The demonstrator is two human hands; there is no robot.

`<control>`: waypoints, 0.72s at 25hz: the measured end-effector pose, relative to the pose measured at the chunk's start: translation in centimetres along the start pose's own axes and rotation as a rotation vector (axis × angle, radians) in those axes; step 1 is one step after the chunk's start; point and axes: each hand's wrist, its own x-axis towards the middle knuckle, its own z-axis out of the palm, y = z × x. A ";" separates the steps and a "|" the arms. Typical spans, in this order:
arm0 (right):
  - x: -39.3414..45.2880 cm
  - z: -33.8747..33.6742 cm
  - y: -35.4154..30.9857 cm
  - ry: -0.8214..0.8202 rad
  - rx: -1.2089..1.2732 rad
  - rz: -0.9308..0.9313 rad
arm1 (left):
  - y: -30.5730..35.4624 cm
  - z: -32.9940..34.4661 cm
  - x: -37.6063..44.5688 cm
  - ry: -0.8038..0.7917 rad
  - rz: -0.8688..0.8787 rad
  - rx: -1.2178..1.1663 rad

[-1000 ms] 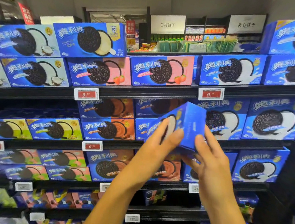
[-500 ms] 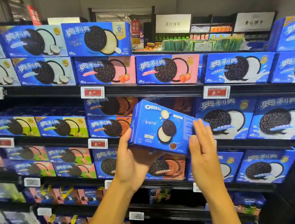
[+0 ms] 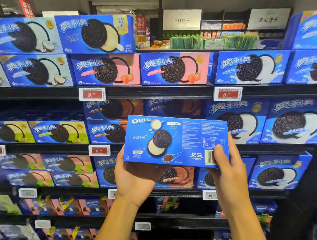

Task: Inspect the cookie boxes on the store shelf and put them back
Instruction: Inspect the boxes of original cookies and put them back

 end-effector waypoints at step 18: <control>0.3 -1.1 0.3 0.118 -0.041 -0.161 | 1.7 1.9 -1.0 0.227 0.260 0.641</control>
